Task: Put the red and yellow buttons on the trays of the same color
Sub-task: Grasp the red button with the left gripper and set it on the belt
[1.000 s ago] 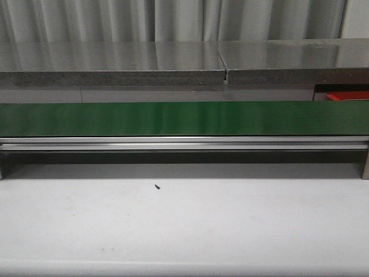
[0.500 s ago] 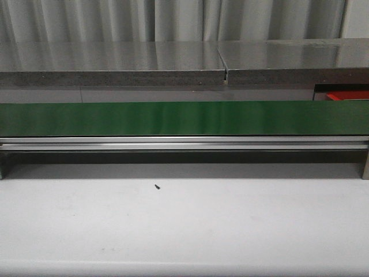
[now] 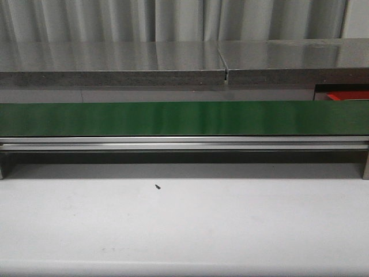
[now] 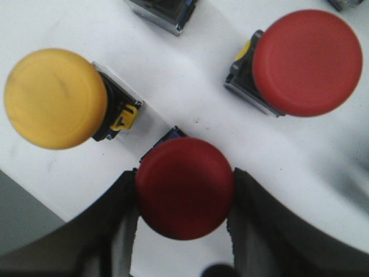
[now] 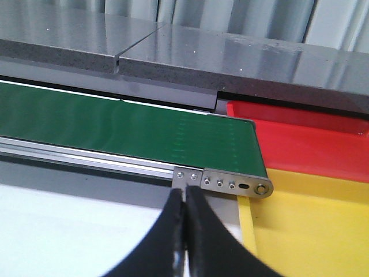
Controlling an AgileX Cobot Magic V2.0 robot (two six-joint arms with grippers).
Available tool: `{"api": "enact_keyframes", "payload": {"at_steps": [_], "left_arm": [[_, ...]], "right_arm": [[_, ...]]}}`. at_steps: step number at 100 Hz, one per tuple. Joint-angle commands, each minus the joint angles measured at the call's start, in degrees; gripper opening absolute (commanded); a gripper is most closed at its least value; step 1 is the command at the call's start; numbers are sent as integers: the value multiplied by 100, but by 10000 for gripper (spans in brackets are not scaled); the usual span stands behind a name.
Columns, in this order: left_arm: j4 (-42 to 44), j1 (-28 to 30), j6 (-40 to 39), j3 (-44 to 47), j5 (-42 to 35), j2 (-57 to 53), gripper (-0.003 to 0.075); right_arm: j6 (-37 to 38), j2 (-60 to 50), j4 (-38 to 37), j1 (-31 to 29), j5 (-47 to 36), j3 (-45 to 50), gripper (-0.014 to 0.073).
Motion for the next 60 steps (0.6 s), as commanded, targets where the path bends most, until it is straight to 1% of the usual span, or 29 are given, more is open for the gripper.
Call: {"api": "enact_keyframes", "payload": {"at_steps": [1, 17, 37, 50, 60], "left_arm": [[-10, 14, -54, -180, -63, -268, 115], [-78, 14, -54, -180, 134, -548, 64], [-247, -68, -54, -180, 210, -1372, 62], [-284, -317, -18, -262, 225, -1896, 62], [-442, -604, 274, -597, 397, -1979, 62]], "right_arm": [[-19, -101, -43, -4, -448, 3, -67], [-19, -101, -43, -4, -448, 3, -67], [-19, -101, -43, -4, -448, 3, -67], [-19, -101, -43, -4, -448, 3, -67], [-19, -101, -43, -4, -448, 3, -67]]}}
